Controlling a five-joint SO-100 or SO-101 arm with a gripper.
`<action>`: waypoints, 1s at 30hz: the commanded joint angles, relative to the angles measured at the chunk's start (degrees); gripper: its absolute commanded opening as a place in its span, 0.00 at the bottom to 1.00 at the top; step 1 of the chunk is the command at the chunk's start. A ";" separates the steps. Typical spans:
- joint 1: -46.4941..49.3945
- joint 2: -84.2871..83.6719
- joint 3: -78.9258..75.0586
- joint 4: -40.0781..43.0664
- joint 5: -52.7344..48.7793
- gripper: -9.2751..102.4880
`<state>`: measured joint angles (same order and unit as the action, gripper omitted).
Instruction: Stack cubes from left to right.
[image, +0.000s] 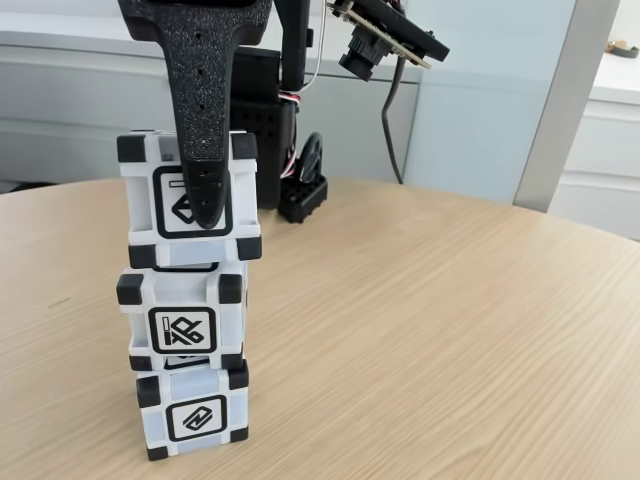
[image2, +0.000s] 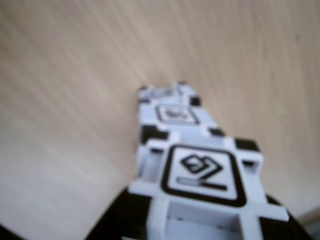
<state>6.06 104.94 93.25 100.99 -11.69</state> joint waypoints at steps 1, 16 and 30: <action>0.26 0.44 -1.14 0.35 -1.32 0.22; 0.26 0.97 -1.58 0.44 -4.57 0.33; -3.87 15.73 -0.97 0.44 -3.34 0.36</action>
<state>4.66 115.84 93.34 101.51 -15.91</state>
